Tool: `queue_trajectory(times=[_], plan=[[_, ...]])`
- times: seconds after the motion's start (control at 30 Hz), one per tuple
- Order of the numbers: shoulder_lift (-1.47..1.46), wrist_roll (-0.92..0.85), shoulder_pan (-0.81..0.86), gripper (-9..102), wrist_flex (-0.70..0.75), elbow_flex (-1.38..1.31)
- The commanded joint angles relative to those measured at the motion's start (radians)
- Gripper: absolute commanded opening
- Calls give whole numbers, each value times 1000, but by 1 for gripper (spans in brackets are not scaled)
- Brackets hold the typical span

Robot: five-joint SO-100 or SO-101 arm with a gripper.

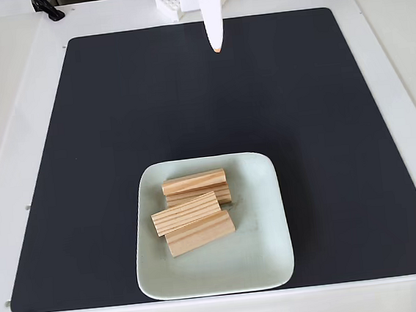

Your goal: Pick up the wooden block and place them on the plate.

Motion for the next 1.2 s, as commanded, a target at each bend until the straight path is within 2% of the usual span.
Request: queue_trajectory(times=[0.0,0.67,0.83,1.17], plan=[[156,3,6,-1,-84,132],[824,3,9,-1,-98,727],[976,3,64,-1,-98,847],[1039,3,118,-1,-103,907]])
